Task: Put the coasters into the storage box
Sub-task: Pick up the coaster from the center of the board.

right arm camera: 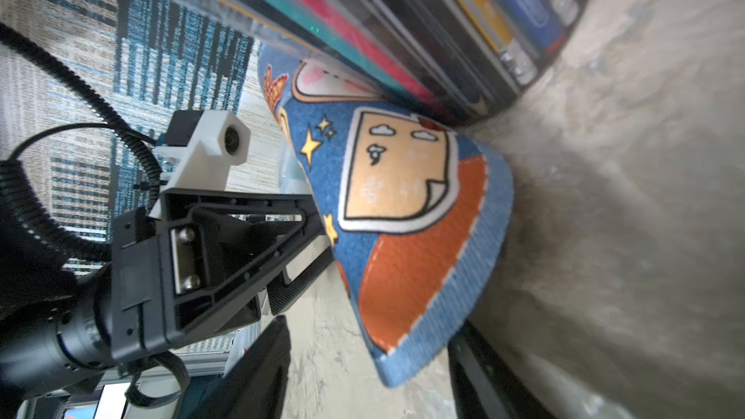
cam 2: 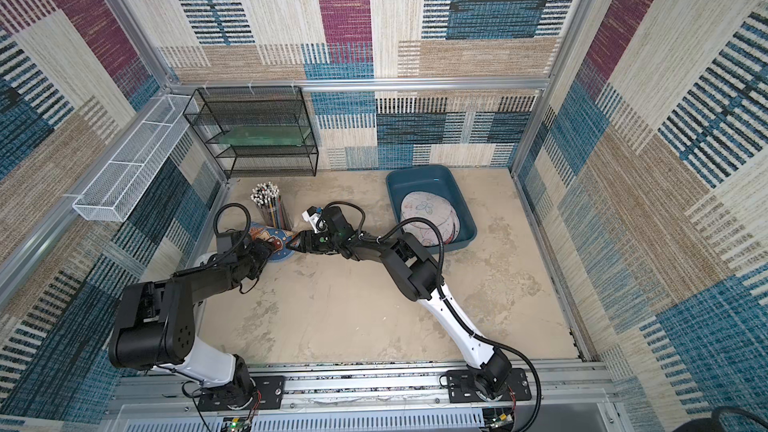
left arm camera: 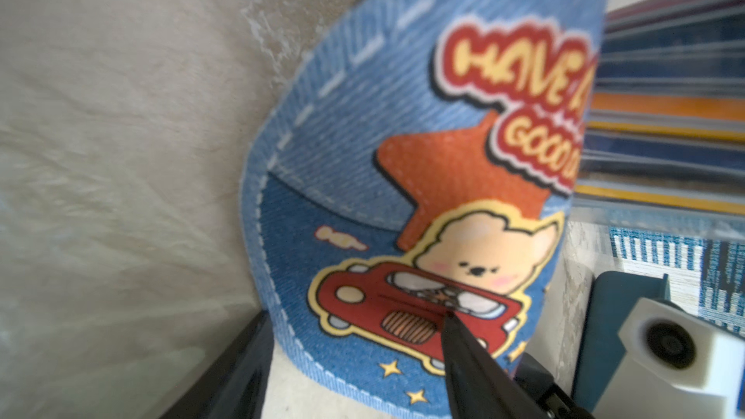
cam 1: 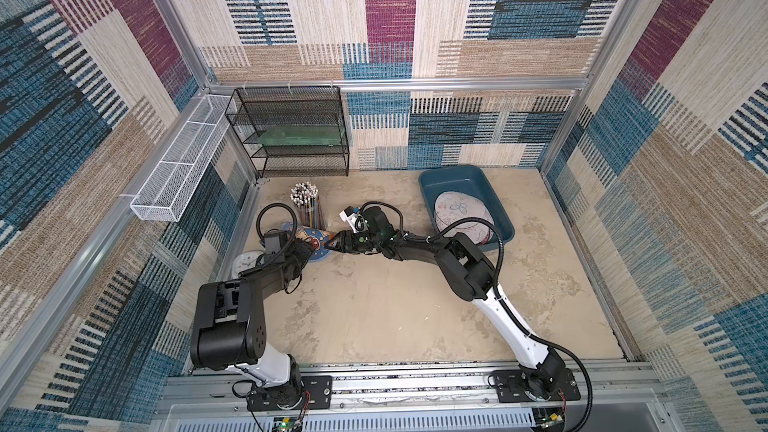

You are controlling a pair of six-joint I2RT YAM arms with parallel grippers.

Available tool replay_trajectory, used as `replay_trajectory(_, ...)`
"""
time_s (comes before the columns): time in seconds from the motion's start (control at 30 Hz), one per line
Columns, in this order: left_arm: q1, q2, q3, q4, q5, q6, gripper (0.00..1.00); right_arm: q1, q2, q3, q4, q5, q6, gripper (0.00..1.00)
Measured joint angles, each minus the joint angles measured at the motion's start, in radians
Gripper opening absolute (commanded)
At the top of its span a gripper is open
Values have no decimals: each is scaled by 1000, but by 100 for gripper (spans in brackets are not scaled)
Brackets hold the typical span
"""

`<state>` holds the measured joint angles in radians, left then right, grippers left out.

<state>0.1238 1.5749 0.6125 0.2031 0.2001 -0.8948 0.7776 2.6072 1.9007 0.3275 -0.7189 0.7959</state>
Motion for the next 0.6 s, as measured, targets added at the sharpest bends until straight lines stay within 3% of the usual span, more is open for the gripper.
replay_trajectory(0.3,-1,-19,0,-26,28,1,69,7,20,48,51,-4,41,3)
replay_trajectory(0.6,-2,-77,5,-121,65,7,75,7,-27,20,-23,42,-41,0)
